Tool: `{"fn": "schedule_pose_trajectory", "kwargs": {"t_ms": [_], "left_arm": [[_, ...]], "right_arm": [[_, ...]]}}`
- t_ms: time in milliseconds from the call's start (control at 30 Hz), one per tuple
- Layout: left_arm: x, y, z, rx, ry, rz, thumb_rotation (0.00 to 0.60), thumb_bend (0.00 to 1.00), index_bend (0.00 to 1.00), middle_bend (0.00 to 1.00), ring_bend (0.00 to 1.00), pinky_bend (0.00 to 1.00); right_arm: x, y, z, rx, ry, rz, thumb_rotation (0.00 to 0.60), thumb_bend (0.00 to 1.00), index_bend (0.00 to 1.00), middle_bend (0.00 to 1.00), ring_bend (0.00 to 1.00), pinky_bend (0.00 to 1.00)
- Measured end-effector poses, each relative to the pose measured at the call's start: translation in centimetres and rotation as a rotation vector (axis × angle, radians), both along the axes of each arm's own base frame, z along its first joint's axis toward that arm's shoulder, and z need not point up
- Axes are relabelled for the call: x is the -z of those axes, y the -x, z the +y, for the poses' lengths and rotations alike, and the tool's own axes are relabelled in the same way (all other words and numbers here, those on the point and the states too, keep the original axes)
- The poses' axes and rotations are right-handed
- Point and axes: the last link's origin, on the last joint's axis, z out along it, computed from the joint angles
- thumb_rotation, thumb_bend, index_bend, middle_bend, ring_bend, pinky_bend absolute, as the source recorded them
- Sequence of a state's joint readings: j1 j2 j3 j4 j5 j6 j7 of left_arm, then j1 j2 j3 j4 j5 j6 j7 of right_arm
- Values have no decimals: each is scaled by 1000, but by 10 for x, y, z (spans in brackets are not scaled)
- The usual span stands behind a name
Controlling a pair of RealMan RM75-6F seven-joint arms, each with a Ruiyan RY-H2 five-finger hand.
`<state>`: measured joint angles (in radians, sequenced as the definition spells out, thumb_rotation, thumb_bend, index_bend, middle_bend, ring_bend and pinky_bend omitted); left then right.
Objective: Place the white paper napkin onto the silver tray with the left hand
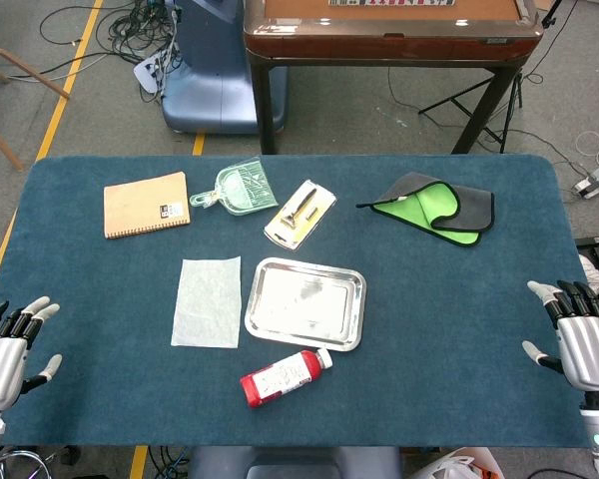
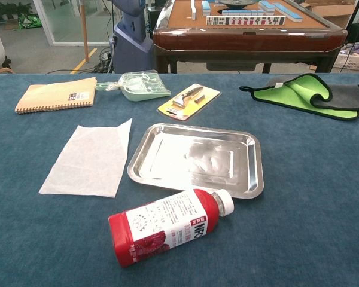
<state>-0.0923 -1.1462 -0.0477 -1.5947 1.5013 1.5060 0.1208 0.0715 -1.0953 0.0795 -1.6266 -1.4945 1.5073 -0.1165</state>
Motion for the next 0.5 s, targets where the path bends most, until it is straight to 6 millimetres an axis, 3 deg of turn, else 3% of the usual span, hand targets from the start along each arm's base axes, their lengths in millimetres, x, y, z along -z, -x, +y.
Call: {"fn": "schedule_pose_trajectory", "kwargs": {"t_ms": [500], "left_arm": [[9, -11, 14, 89, 97, -57, 600, 246, 235, 167, 171, 44]], "right_arm": [[-24, -8, -1, -21, 69, 38, 600, 51, 203, 258, 139, 143]]}}
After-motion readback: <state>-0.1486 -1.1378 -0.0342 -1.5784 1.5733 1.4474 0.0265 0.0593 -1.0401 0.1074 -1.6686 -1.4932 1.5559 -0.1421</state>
